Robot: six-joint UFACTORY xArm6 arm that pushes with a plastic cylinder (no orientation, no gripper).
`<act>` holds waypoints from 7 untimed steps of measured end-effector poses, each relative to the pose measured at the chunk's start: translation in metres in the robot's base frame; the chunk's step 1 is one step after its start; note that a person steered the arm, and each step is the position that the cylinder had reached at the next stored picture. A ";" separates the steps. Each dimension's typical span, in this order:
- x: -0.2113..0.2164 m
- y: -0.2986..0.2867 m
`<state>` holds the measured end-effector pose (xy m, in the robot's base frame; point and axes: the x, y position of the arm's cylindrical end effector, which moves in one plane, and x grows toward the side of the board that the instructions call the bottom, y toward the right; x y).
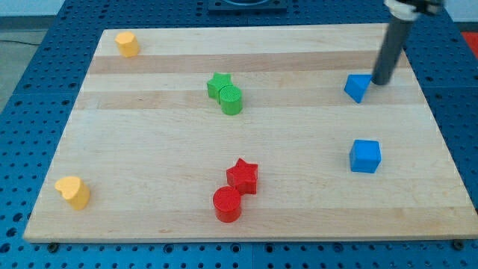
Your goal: Move the blue triangle right parallel to the green star
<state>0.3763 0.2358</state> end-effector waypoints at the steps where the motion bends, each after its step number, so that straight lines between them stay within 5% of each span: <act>1: 0.019 -0.013; 2: -0.057 -0.068; 3: -0.084 -0.081; 4: -0.043 -0.031; 5: -0.016 -0.042; 7: -0.033 -0.081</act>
<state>0.3429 0.1545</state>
